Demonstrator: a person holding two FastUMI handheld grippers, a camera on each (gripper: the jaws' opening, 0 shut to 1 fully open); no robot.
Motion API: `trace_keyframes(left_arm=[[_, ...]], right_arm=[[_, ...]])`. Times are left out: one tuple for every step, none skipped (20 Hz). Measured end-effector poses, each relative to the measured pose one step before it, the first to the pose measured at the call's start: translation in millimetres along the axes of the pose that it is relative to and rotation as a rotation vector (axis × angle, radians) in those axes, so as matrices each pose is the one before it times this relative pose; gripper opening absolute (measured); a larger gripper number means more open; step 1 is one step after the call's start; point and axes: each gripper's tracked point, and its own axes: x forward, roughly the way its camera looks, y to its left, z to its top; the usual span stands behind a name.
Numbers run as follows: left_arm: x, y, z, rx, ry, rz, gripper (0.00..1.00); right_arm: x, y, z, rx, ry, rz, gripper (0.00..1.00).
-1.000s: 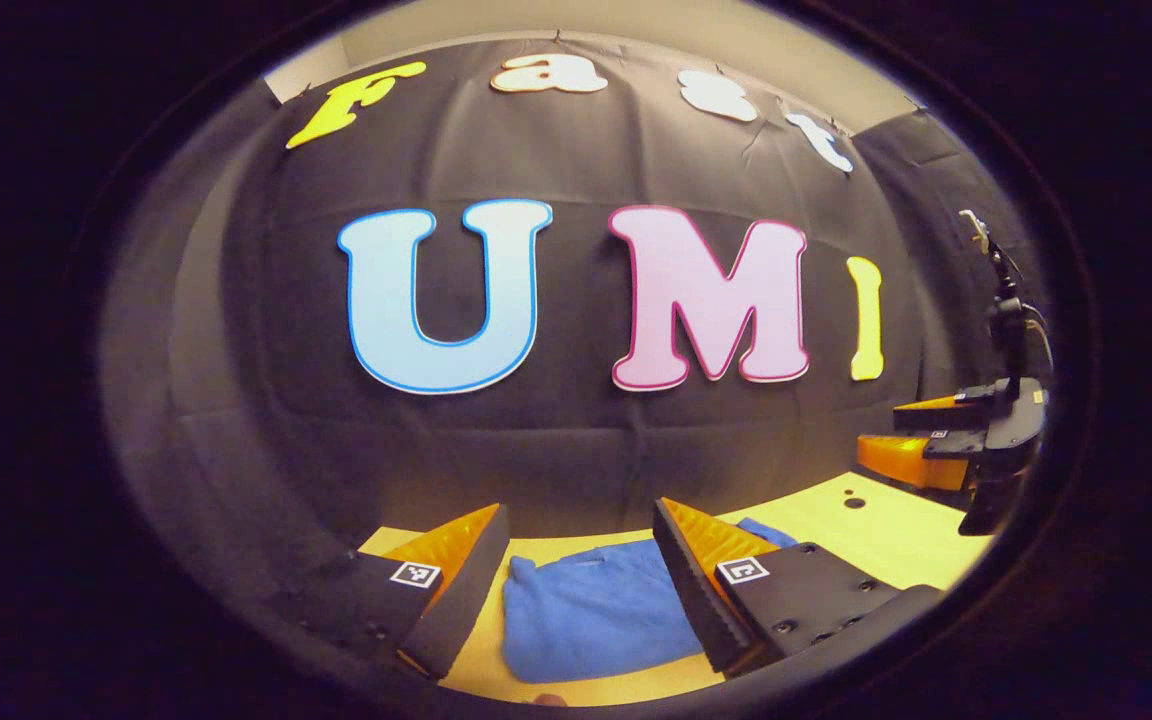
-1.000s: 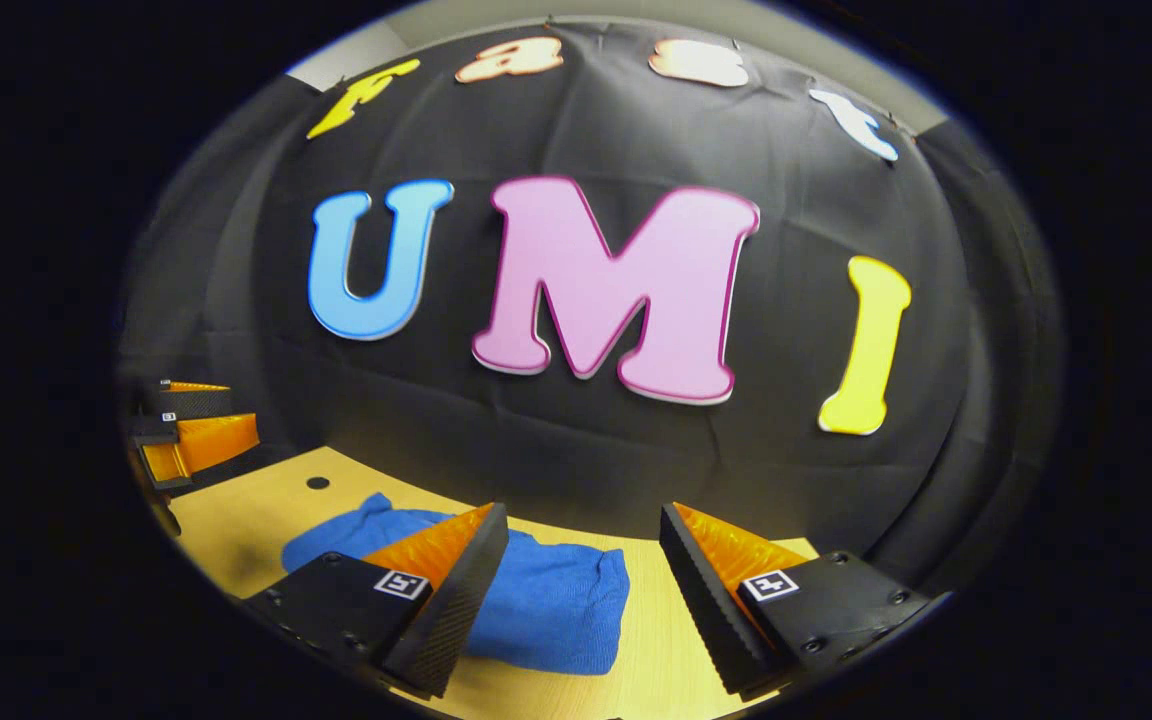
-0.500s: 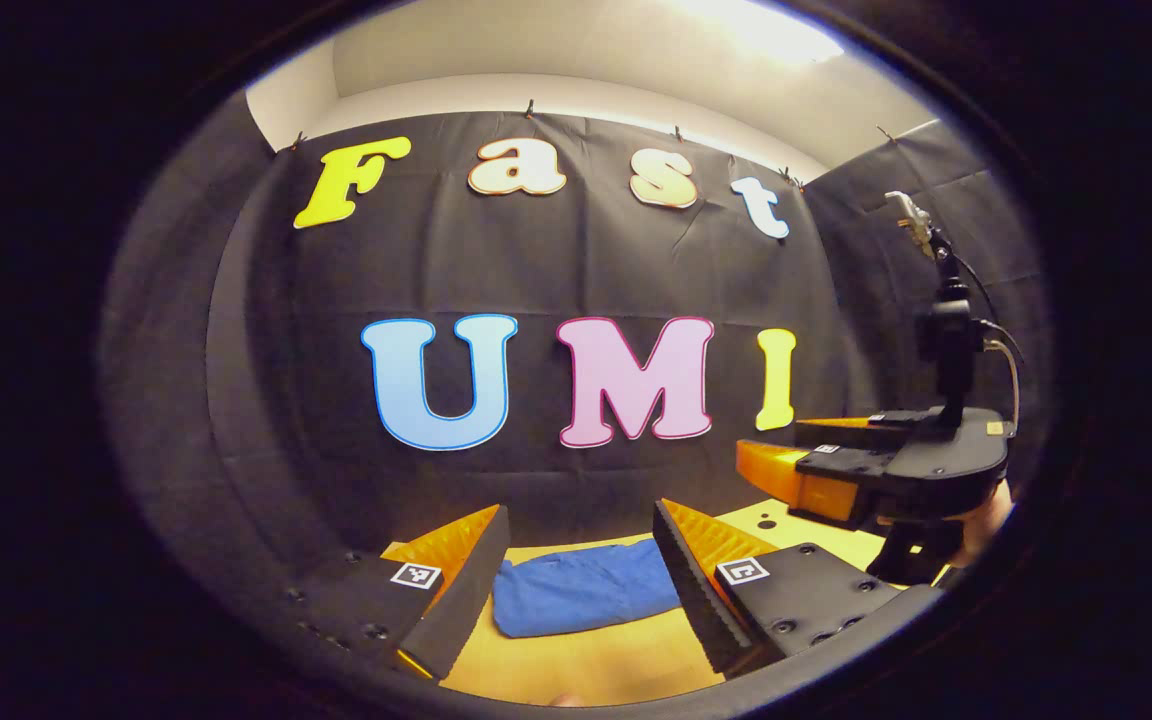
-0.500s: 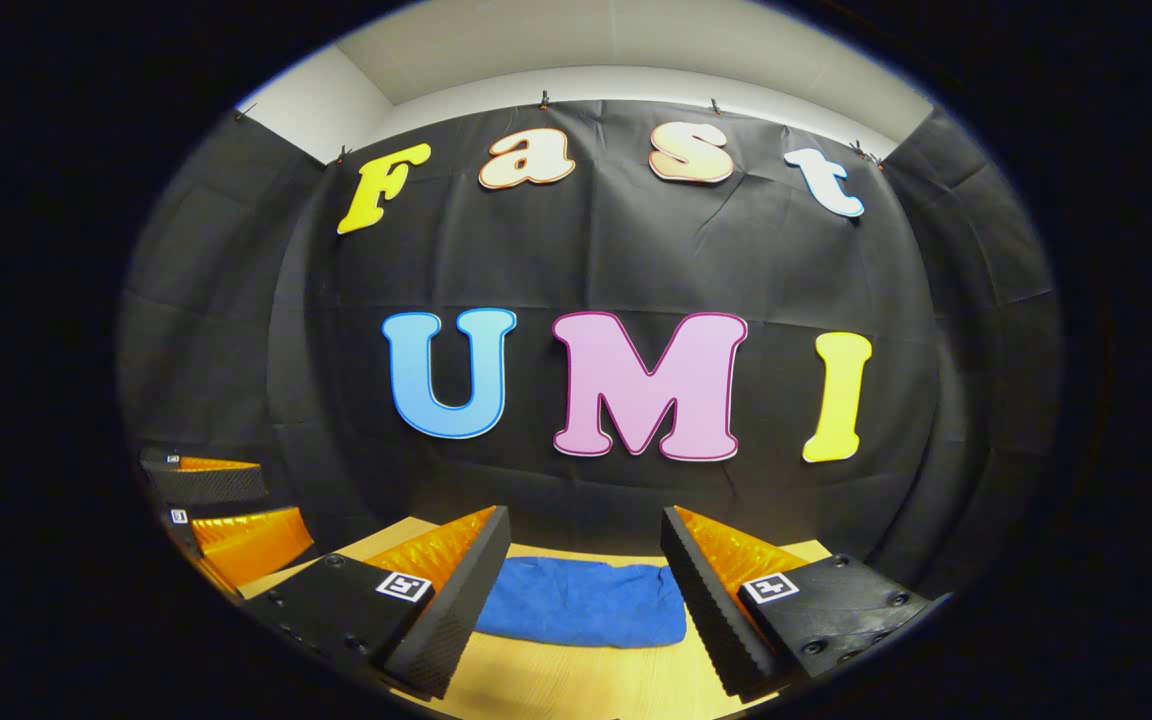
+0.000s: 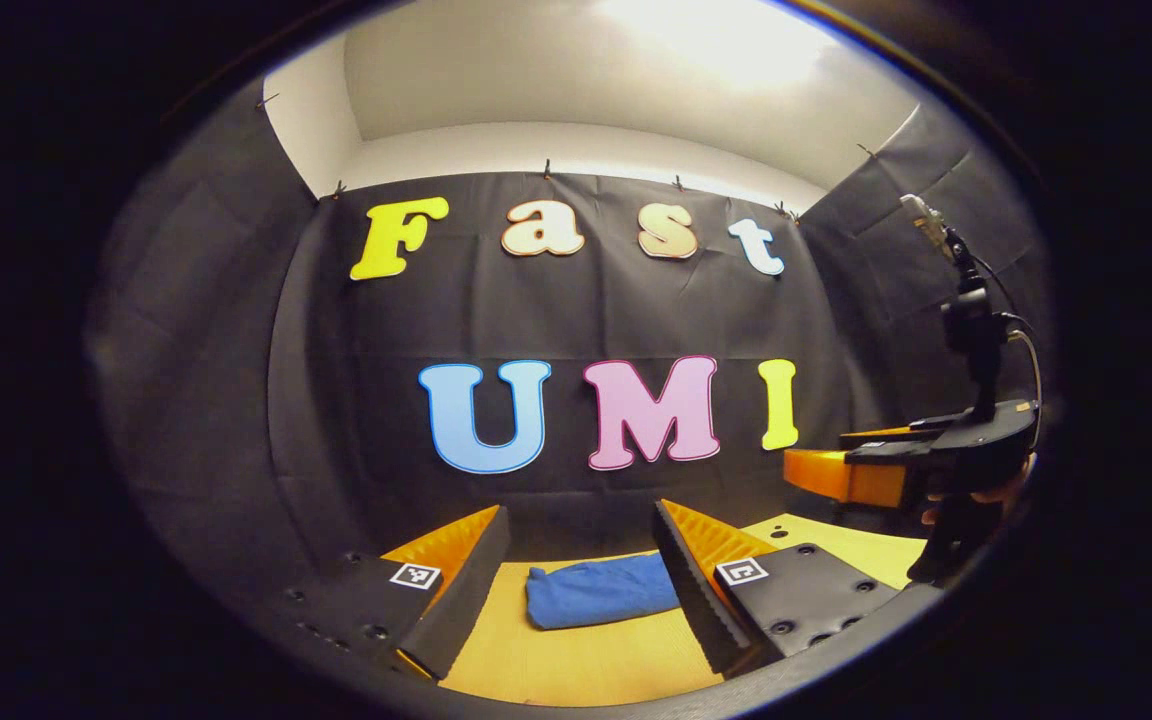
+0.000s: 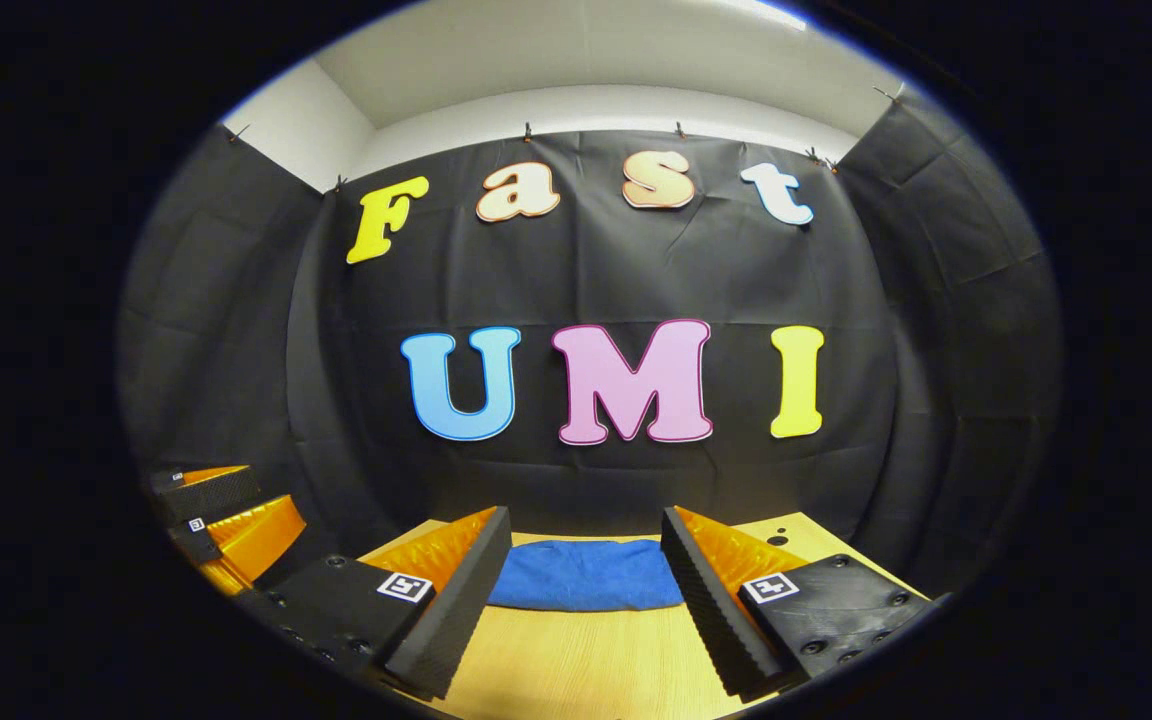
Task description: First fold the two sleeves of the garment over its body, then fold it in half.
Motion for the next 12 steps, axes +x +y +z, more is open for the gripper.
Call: trace_keyframes(left_arm=[[-0.53, -1.00, -1.40, -0.02775, -0.00233, 0.00087, 0.82], [-0.74, -0.26, -0.03, -0.02877, -0.00720, 0.00633, 0.83], [0.08, 1.70, 0.91, -0.02617, -0.01292, 0.00701, 0.82], [0.18, -1.14, 0.24, -0.02193, -0.01178, 0.00340, 0.82], [-0.50, -1.77, -2.61, -0.01119, -0.00207, 0.00111, 0.82], [-1.57, -0.72, -3.26, -0.00558, 0.00517, 0.00260, 0.82], [0.83, -1.51, -3.04, -0.00394, 0.00615, -0.00212, 0.82], [-1.06, -2.89, -1.58, -0.00417, 0.00783, -0.00709, 0.82], [-0.44, -1.85, 0.30, -0.00383, 0.00008, -0.00653, 0.82], [0.46, -1.00, 1.74, -0.00206, -0.00362, -0.00970, 0.83], [0.24, -0.54, 1.47, 0.00346, -0.00327, -0.00877, 0.82], [0.35, 2.15, -0.49, 0.00596, -0.00151, -0.00157, 0.81]], right_arm=[[-4.24, 0.19, -1.35, -0.01917, -0.00171, 0.00338, 0.96], [-4.98, 0.32, -1.93, -0.02622, -0.00457, 0.00234, 0.96], [-3.98, -1.36, -0.37, -0.03176, -0.00822, -0.00347, 0.92], [-3.91, -1.71, -0.83, -0.03272, -0.01270, -0.00398, 0.96], [-2.21, -0.85, -0.43, -0.02707, -0.01039, -0.00314, 0.96], [-3.71, 1.67, -1.38, -0.01837, -0.00814, -0.00039, 0.96], [-1.87, 2.29, -1.31, -0.00700, -0.00026, 0.00384, 0.96], [-1.43, 2.74, -1.50, 0.00057, 0.00195, 0.00328, 0.96], [-1.26, 0.82, -0.03, 0.00316, 0.00236, 0.00465, 1.00], [-0.49, 1.79, -0.04, 0.00069, 0.00267, 0.00121, 0.96], [0.13, -0.99, -0.28, -0.00039, 0.00276, -0.00351, 0.96], [-0.15, -0.15, -0.47, -0.00070, 0.00198, -0.00174, 0.96]])
